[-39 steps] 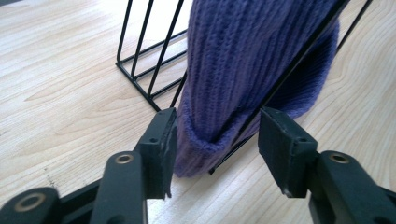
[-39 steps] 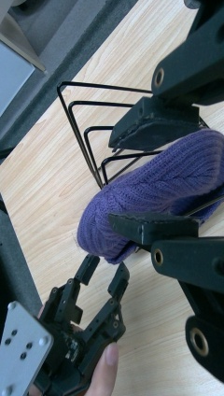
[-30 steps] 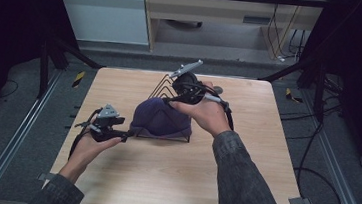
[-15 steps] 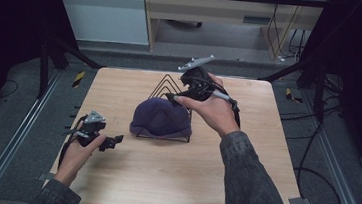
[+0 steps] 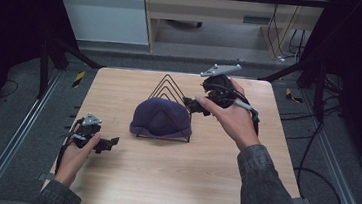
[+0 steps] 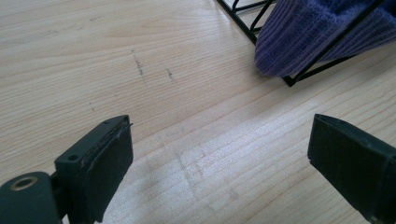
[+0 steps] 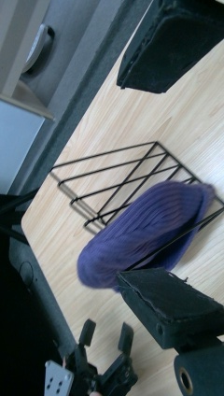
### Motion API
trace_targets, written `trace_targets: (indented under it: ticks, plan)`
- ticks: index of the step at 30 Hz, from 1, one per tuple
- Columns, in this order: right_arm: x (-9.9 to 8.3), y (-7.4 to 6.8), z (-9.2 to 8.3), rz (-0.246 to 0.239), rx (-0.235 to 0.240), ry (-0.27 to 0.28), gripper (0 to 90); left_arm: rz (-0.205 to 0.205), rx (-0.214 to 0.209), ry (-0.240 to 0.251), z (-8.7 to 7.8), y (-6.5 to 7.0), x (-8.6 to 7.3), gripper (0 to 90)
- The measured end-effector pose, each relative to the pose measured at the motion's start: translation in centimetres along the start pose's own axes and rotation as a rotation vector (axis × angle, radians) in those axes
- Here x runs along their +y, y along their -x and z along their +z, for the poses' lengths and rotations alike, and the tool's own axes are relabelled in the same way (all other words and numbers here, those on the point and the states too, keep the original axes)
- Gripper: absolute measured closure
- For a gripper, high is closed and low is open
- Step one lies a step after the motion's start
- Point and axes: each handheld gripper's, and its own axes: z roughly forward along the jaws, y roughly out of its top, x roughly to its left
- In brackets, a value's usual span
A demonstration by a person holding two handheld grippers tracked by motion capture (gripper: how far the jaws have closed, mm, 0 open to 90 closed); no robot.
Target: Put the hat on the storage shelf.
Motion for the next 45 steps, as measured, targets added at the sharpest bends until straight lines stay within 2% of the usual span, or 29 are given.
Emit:
trace_targets:
  ticks: [5, 8, 14, 22, 25, 31, 34, 36, 39, 43, 45]
  plan:
    - [-1.6, 1.3, -0.9, 0.031, -0.01, 0.008, 7.4, 0.003, 0.008, -0.016, 0.2, -0.1, -0.2, 6.3]
    - [-2.7, 2.3, -1.4, 0.045, -0.028, -0.018, 8.8, 0.007, 0.011, -0.029, 0.3, -0.1, -0.3, 6.3]
    - [-4.9, 4.0, -2.2, 0.083, -0.076, -0.022, 11.6, 0.02, 0.004, -0.066, 0.8, 0.3, -0.5, 6.0]
    - [-8.2, 5.2, -2.0, 0.112, -0.101, -0.049, 12.1, 0.019, 0.003, -0.104, 1.4, 0.2, -0.7, 4.9]
    - [-9.7, 5.4, -1.6, 0.128, -0.102, -0.067, 12.1, 0.017, 0.003, -0.113, 1.5, 0.2, -0.8, 4.8]
    - [-13.2, 5.9, -1.2, 0.187, -0.1, -0.067, 12.8, 0.028, -0.002, -0.149, 2.1, 0.4, -1.0, 4.4]
    - [-15.9, 5.8, -0.3, 0.228, -0.115, -0.074, 14.5, 0.048, 0.012, -0.152, 2.3, 0.5, -1.1, 3.0]
    - [-17.7, 5.4, 0.4, 0.247, -0.108, -0.089, 14.5, 0.06, 0.013, -0.157, 2.3, 0.6, -1.1, 2.5]
    - [-20.1, 4.8, 1.5, 0.262, -0.105, -0.121, 14.6, 0.05, 0.011, -0.149, 2.4, 0.5, -1.1, 1.7]
    - [-22.1, 4.5, 2.5, 0.253, -0.118, -0.168, 14.5, 0.056, 0.018, -0.144, 2.5, 0.6, -1.2, 0.0]
    - [-22.8, 4.4, 2.8, 0.267, -0.128, -0.165, 14.5, 0.052, 0.023, -0.137, 2.4, 0.7, -1.3, 0.0]
